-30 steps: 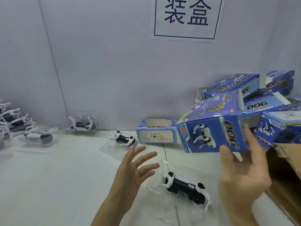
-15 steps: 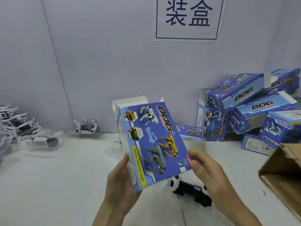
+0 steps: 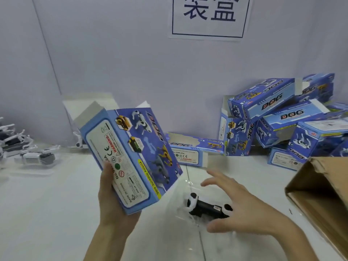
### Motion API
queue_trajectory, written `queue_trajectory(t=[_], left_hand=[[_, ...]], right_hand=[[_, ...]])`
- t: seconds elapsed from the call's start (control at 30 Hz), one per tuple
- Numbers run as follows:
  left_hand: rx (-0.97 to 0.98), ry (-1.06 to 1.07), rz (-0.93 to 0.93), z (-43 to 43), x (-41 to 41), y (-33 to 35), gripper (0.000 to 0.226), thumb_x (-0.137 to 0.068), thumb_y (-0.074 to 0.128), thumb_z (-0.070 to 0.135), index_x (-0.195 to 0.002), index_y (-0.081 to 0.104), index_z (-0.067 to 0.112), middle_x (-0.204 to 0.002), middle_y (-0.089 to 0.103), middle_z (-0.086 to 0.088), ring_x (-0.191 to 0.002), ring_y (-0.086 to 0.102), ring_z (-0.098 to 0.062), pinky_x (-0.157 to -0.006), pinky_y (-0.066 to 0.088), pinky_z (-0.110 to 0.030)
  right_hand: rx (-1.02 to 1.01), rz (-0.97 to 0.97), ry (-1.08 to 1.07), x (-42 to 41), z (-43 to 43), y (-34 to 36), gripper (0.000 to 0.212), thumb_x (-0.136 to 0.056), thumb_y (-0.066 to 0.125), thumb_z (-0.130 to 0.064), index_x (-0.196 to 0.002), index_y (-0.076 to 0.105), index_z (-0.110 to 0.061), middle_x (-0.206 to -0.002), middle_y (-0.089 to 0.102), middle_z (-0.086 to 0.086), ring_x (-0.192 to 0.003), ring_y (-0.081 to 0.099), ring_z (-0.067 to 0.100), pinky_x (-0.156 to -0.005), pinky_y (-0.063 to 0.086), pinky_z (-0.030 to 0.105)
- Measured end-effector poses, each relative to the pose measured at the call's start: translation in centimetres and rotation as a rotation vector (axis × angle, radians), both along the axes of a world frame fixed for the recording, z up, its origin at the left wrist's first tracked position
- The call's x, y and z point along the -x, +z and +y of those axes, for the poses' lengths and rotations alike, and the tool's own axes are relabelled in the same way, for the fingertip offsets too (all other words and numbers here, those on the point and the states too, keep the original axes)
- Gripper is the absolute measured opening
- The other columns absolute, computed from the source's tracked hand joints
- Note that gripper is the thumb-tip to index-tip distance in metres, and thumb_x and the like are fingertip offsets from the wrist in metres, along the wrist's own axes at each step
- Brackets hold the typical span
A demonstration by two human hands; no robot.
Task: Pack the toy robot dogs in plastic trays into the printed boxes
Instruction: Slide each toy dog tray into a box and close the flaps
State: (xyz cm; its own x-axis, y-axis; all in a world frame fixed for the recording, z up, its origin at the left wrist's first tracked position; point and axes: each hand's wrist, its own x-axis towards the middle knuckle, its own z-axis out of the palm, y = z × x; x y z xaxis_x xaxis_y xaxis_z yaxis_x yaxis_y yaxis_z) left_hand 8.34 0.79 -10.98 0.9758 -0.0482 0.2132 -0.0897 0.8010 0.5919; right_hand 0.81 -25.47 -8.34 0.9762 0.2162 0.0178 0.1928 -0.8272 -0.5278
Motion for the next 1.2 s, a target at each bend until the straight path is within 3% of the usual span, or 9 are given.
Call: queue_trajectory(t=[0.1, 0.17, 0.27, 0.43, 0.53, 0.63, 0.83, 1.0, 1.2], left_hand=[[-0.257, 0.164, -0.040, -0.2, -0.7, 0.6, 0.045, -0.080, 0.069, 0.048, -0.122, 0.067, 0.032, -0.113, 0.075, 0.002, -0.099, 0.074, -0.021, -0.071, 0.063, -0.038], [-0.501, 0.328, -0.101, -0.3, -0.9, 0.6, 0.063, -0.069, 0.077, 0.048, -0.125, 0.053, 0.031, -0.116, 0.072, 0.002, -0.105, 0.071, -0.020, -0.071, 0.062, -0.031], [-0.814, 0.555, -0.284, 0.0, -0.8, 0.0, 0.077, -0.054, 0.081, 0.056, -0.120, 0.048, 0.036, -0.121, 0.060, 0.017, -0.113, 0.060, -0.003, -0.078, 0.053, -0.015], [-1.134, 0.784, -0.442, 0.1, -1.2, -0.8, 0.094, -0.052, 0.078, 0.066, -0.133, 0.044, 0.032, -0.141, 0.047, 0.009, -0.130, 0.047, -0.016, -0.105, 0.045, -0.051], [-1.249, 0.754, -0.479, -0.1, -1.4, -0.8, 0.100, -0.049, 0.076, 0.067, -0.136, 0.047, 0.026, -0.147, 0.045, 0.009, -0.134, 0.045, -0.018, -0.109, 0.038, -0.056], [-1.309, 0.666, -0.515, -0.2, -1.3, -0.8, 0.100, -0.048, 0.075, 0.067, -0.137, 0.047, 0.031, -0.147, 0.047, 0.007, -0.136, 0.045, -0.023, -0.110, 0.035, -0.059], [-1.420, 0.539, -0.652, 0.4, -1.2, -0.9, 0.099, -0.048, 0.074, 0.068, -0.137, 0.038, 0.047, -0.144, 0.031, 0.038, -0.139, 0.027, 0.009, -0.117, 0.024, -0.048], [-1.558, 0.450, -0.682, 0.5, -0.9, -0.6, 0.100, -0.050, 0.072, 0.073, -0.139, 0.039, 0.040, -0.153, 0.034, 0.022, -0.147, 0.022, 0.001, -0.122, 0.016, -0.051], [-1.678, 0.397, -0.704, 0.3, -0.6, -0.5, 0.099, -0.049, 0.066, 0.078, -0.139, 0.035, 0.050, -0.151, 0.020, 0.031, -0.150, 0.009, 0.004, -0.125, 0.002, -0.040]], right_hand=[[0.138, 0.148, -0.017, -0.2, -1.5, -0.7, 0.089, -0.062, 0.077, -0.074, -0.137, 0.032, -0.059, -0.143, 0.004, -0.045, -0.117, -0.006, -0.035, -0.116, -0.004, 0.021], [0.162, 0.106, -0.078, -0.5, -1.6, -1.1, 0.093, -0.056, 0.073, -0.078, -0.138, 0.034, -0.058, -0.146, 0.015, -0.036, -0.126, 0.013, -0.014, -0.118, 0.005, 0.023], [0.180, -0.014, -0.170, -0.8, -1.5, -1.6, 0.083, -0.048, 0.065, -0.078, -0.126, 0.043, -0.060, -0.128, 0.027, -0.038, -0.119, 0.028, -0.004, -0.100, 0.025, 0.021], [0.052, -0.387, -0.474, -1.3, -2.9, -1.0, 0.047, -0.062, 0.081, -0.051, -0.100, 0.055, -0.059, -0.115, 0.050, -0.023, -0.111, 0.046, 0.008, -0.090, 0.035, 0.030], [-0.144, -0.665, -0.653, -1.2, -4.4, -0.5, 0.043, -0.066, 0.088, -0.030, -0.104, 0.072, -0.038, -0.118, 0.056, -0.010, -0.115, 0.051, 0.019, -0.093, 0.038, 0.037], [-0.175, -0.705, -0.583, -0.7, -4.6, 0.1, 0.051, -0.063, 0.093, -0.020, -0.109, 0.073, -0.032, -0.132, 0.054, 0.000, -0.126, 0.048, 0.024, -0.105, 0.036, 0.048], [-0.137, -0.580, -0.223, -0.2, -2.9, 0.3, 0.050, -0.052, 0.065, -0.050, -0.102, 0.066, -0.052, -0.139, 0.045, -0.024, -0.125, 0.041, 0.004, -0.111, 0.019, 0.031], [-0.039, -0.504, -0.141, -0.4, -3.4, -0.2, 0.069, -0.055, 0.059, -0.047, -0.121, 0.051, -0.061, -0.145, 0.036, -0.035, -0.130, 0.026, -0.017, -0.118, 0.015, 0.054], [-0.001, -0.471, -0.084, -0.2, -2.9, 0.1, 0.074, -0.055, 0.057, -0.045, -0.121, 0.042, -0.076, -0.146, 0.024, -0.047, -0.140, 0.020, -0.015, -0.119, -0.010, 0.025]])
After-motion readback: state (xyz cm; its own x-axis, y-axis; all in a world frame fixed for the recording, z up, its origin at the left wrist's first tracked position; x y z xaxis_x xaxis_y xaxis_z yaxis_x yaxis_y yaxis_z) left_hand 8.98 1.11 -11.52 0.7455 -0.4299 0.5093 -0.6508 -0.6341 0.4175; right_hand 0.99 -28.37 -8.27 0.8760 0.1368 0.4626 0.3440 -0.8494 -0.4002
